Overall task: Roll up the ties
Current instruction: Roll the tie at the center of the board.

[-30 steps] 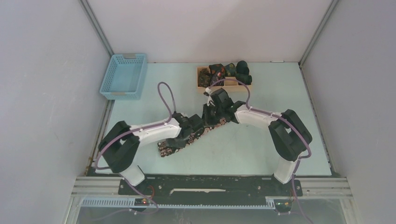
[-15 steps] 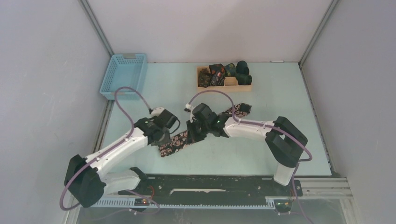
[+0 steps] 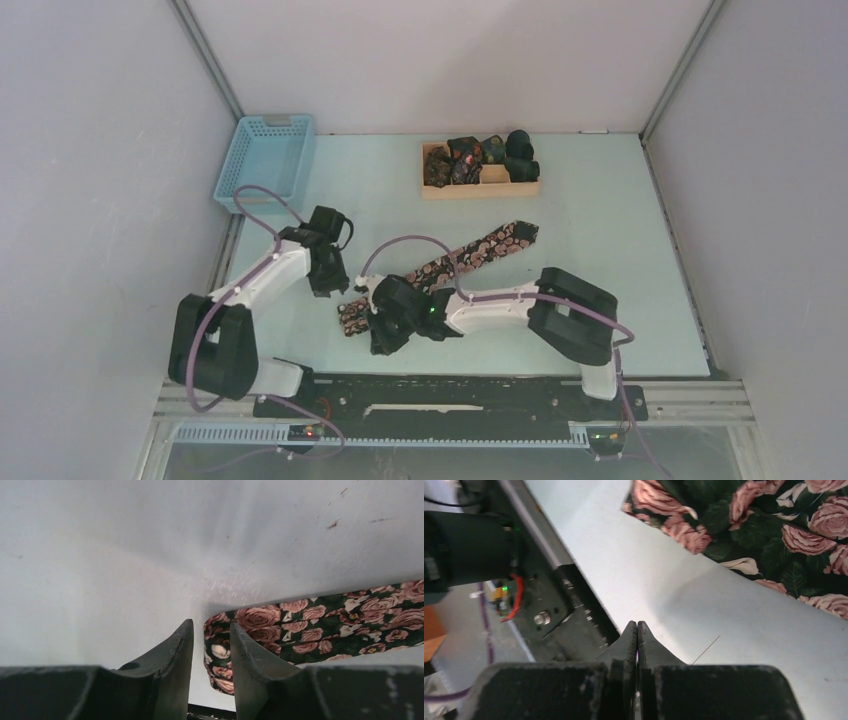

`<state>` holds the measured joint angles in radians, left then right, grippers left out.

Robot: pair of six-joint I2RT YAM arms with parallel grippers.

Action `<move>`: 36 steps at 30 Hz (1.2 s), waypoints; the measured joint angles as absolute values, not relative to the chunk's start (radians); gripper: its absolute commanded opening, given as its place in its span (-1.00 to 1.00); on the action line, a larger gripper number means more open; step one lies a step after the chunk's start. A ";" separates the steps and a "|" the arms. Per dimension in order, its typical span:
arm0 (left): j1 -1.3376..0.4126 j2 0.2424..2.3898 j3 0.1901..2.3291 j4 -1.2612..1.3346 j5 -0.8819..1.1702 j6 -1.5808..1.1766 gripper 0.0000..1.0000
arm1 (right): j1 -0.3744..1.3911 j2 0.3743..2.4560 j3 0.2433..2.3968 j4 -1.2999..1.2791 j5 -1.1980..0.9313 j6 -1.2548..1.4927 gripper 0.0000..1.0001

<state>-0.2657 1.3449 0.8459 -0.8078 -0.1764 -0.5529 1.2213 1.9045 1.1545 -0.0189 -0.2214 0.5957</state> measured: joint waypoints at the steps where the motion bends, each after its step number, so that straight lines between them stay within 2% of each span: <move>1: -0.255 1.367 0.855 -0.802 -0.166 -0.541 -0.26 | 1.225 1.929 1.159 -0.017 -0.212 0.591 -1.00; 15: -0.203 1.573 0.933 -0.765 -0.061 -0.485 -0.43 | 1.254 2.090 1.323 -0.021 -0.121 0.530 -1.00; 36: -0.202 1.553 0.846 -0.757 0.060 -0.469 -0.46 | 1.239 2.147 1.389 0.026 -0.043 0.450 -1.00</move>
